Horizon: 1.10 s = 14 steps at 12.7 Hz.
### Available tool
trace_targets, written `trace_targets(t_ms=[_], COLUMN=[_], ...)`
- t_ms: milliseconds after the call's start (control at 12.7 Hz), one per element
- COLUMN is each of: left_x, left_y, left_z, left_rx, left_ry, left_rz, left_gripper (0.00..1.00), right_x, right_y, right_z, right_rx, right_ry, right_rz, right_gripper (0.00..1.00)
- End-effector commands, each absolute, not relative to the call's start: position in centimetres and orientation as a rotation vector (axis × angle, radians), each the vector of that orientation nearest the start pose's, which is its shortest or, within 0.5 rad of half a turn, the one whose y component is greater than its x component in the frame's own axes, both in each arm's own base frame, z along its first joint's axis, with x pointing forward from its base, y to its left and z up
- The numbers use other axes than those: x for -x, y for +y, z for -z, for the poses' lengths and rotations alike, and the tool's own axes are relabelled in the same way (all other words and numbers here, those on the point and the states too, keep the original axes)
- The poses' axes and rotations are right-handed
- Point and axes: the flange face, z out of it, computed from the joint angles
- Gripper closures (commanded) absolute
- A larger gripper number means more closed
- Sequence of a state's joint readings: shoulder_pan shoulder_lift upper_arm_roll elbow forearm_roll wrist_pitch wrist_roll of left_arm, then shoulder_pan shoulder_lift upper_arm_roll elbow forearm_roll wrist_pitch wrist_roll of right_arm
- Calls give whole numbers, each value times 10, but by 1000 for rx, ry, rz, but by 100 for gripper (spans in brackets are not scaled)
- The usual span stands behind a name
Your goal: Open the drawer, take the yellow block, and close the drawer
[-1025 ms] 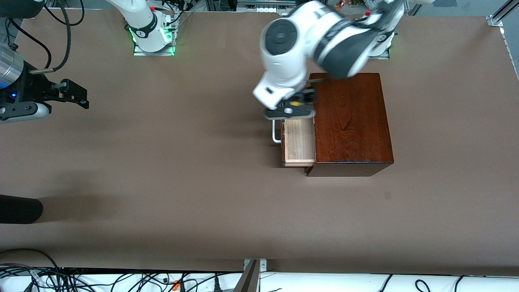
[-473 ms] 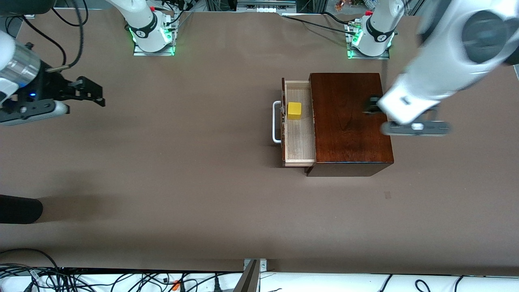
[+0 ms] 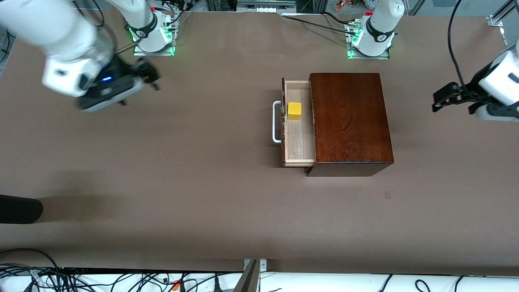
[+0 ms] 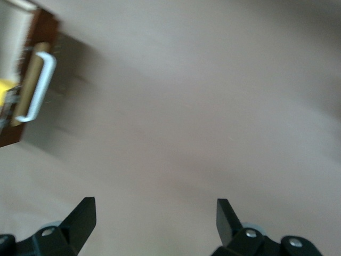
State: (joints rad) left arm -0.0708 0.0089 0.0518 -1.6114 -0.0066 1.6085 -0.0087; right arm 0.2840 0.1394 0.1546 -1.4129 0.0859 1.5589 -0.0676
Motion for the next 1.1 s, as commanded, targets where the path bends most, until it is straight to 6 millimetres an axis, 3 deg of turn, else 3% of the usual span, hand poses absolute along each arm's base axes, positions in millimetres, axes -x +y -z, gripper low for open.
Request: trace_targets(t_ms=[0, 158, 315, 394, 552, 710, 867, 1025], left_x=[-536, -539, -539, -539, -539, -539, -539, -538], left_y=[-17, -15, -20, -20, -18, -18, -17, -17], left_z=[-600, -600, -602, -602, -601, -601, -601, -601], left_rx=[3162, 3159, 3157, 3157, 3157, 3157, 3157, 3158], left_ry=[52, 50, 62, 62, 55, 55, 52, 52], left_rz=[-13, -30, -30, -27, -32, -34, -34, -44], left_gripper=[0, 0, 0, 0, 0, 0, 0, 0], right_x=[-512, -490, -469, -462, -443, -412, -408, -394], right_y=[319, 373, 426, 443, 492, 539, 571, 603], right_z=[-630, -625, -602, -589, -535, -513, -460, -427], right_rx=[2849, 2764, 2714, 2711, 2686, 2592, 2517, 2389], right_ry=[-925, -1101, -1225, -1284, -1425, -1633, -1760, -1911], right_rz=[82, 150, 161, 147, 67, 146, 146, 238], right_gripper=[0, 0, 0, 0, 0, 0, 0, 0])
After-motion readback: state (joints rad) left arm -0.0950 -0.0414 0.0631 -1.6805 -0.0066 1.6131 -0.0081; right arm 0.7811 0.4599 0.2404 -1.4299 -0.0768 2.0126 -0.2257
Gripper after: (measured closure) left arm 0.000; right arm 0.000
